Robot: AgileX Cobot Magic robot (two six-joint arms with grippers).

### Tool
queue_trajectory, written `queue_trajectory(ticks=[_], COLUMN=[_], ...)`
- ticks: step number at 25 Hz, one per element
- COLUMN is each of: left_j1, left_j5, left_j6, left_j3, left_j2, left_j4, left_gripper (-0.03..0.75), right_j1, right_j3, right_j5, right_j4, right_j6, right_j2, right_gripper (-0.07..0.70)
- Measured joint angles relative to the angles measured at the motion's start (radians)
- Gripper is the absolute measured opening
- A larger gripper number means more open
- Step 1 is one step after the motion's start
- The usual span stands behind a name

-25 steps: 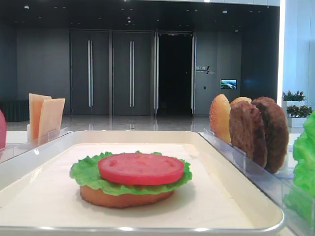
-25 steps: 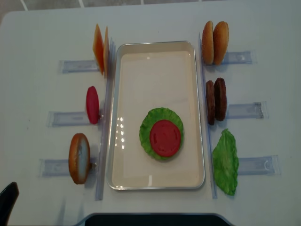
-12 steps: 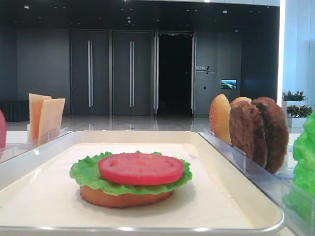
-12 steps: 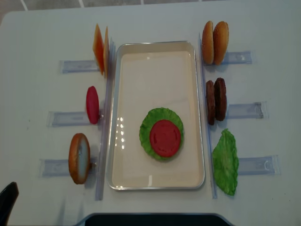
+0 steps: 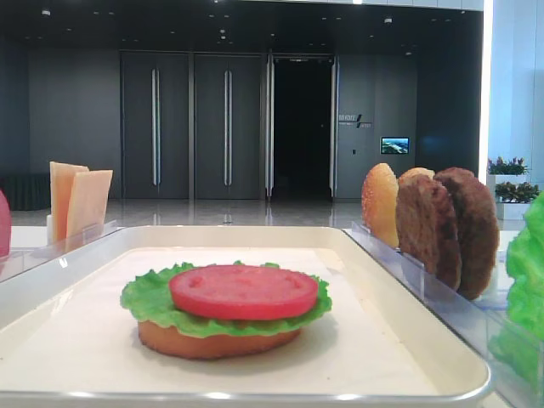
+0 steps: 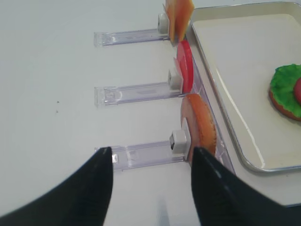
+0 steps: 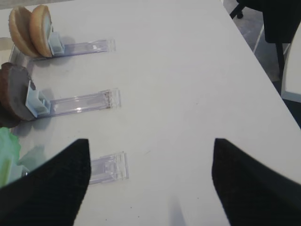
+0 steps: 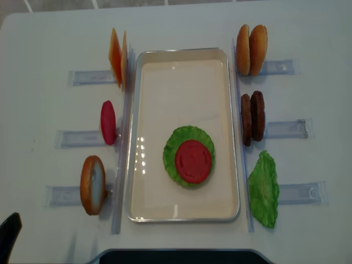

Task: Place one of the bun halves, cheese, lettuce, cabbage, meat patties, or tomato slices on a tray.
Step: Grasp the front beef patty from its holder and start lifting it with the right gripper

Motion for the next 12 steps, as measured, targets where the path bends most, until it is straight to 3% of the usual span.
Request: queue_trajectory(ticks=[12], left_j1=[0.000], left_j5=[0.000], left_j6=[0.000], left_j3=[0.000], left_j2=[0.000], left_j4=[0.000], left_gripper=[0.359], right_j1=[0.000], right_j3=[0.000], right_j5=[0.000], right_j4=[0.000], right_j6=[0.000], right_j2=[0.000], right_gripper=[0.539])
